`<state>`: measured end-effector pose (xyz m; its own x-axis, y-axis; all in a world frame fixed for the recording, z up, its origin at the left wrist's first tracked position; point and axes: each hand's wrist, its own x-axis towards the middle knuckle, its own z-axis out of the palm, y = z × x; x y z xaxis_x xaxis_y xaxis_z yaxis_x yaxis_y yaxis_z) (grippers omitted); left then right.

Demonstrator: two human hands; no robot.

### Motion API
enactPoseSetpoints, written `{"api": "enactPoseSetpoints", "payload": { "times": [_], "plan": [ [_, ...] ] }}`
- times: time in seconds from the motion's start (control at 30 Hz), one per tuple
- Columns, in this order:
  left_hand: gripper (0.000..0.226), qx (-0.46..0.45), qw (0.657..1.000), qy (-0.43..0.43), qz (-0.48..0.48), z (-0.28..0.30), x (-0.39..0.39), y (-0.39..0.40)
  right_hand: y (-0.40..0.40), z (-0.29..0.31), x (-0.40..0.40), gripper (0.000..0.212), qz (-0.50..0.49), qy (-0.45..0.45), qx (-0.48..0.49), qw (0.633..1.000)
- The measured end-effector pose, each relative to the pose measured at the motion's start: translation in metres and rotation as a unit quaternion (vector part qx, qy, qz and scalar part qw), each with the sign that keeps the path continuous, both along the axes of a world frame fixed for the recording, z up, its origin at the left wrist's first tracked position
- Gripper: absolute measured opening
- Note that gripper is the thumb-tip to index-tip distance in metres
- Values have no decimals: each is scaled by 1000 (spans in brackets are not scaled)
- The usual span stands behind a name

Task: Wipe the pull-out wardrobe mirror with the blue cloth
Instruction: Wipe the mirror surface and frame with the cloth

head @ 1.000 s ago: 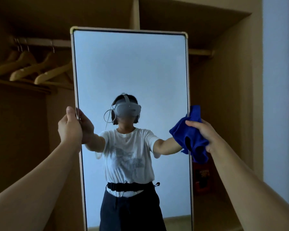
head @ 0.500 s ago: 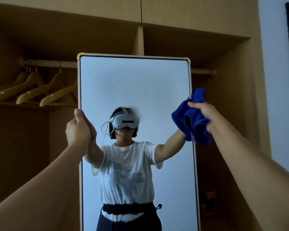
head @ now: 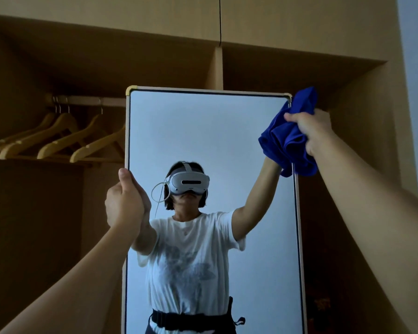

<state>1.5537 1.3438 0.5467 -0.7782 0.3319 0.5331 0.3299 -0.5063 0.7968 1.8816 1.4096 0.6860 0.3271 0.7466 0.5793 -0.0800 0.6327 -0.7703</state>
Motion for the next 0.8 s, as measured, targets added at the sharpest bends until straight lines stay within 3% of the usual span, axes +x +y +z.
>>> {"api": "enactPoseSetpoints", "payload": {
  "times": [0.1,0.2,0.27,0.43,0.6,0.8],
  "plan": [
    [54,-1,1000,-4,4,-1,1,-1,5,3,-5,48,-138,-63,27,988],
    [52,-3,1000,-4,0,0,3,-1,3,12,-11,56,-349,-171,65,919],
    [51,1,1000,-7,-3,0,3,0,-3,23,-18,57,-415,-227,104,875],
    [55,10,1000,-6,-1,-2,1,0,-26,65,-31,29,-410,-449,86,789],
    [52,5,1000,-8,-1,0,2,1,-46,88,-80,21,-273,-505,108,812],
    [60,6,1000,10,11,-1,0,0,-38,76,-111,18,-289,-482,190,805]
  ]
}}
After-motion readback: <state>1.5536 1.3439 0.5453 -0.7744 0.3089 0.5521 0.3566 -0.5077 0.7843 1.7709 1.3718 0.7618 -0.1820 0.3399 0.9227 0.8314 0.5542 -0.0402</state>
